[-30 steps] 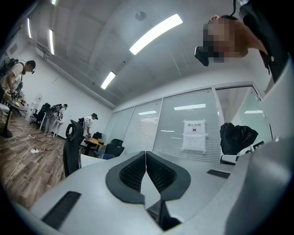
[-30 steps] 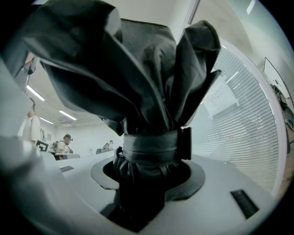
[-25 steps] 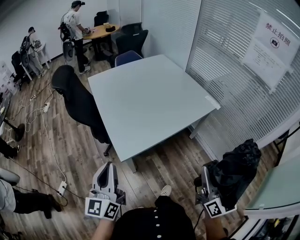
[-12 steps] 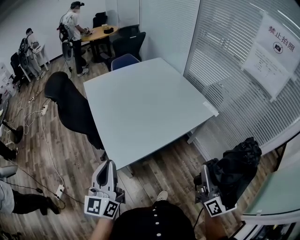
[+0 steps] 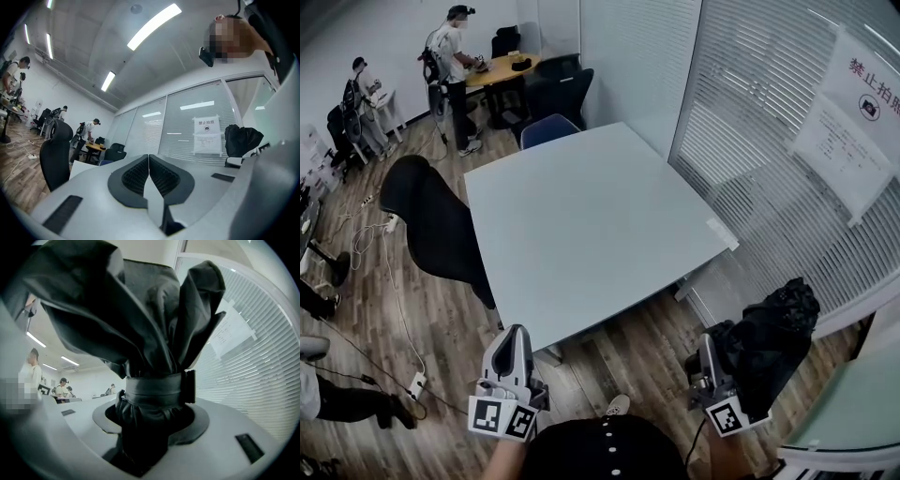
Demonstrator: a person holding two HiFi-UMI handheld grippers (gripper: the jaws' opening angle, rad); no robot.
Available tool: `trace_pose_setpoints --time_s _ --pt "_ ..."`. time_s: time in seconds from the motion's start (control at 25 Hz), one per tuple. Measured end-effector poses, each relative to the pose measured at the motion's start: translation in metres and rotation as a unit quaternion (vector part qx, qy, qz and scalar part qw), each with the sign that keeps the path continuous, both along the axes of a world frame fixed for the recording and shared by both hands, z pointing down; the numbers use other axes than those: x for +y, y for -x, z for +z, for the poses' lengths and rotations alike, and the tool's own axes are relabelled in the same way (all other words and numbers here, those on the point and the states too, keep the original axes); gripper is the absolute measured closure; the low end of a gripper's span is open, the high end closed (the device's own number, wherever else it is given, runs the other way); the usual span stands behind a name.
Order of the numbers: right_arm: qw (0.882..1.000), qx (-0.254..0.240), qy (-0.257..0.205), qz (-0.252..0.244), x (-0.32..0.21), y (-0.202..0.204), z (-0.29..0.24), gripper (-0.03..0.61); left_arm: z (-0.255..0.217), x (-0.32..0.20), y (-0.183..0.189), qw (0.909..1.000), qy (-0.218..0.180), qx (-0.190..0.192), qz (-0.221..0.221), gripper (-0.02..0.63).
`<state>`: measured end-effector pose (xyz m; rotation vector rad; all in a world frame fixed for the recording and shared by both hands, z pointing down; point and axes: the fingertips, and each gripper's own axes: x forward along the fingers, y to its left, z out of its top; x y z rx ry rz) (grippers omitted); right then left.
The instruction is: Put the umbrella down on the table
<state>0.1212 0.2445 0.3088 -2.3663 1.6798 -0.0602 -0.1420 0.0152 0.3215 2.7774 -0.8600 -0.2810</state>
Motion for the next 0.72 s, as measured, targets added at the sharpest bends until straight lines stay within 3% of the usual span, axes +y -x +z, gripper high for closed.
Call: trace_pose_setpoints --time_s 0.48,0.72 --pt "0.999 0.003 -0.001 -0.041 -0.021 -0.067 0.007 0.339 0.007 0.001 -0.056 0.9992 -0.002 0.01 -0.037 0.597" --pt "0.998 -0.005 0.002 -0.056 -0.028 -0.077 0.013 0.339 0.016 0.005 -0.06 0.9987 0.007 0.0 -0.051 0.597"
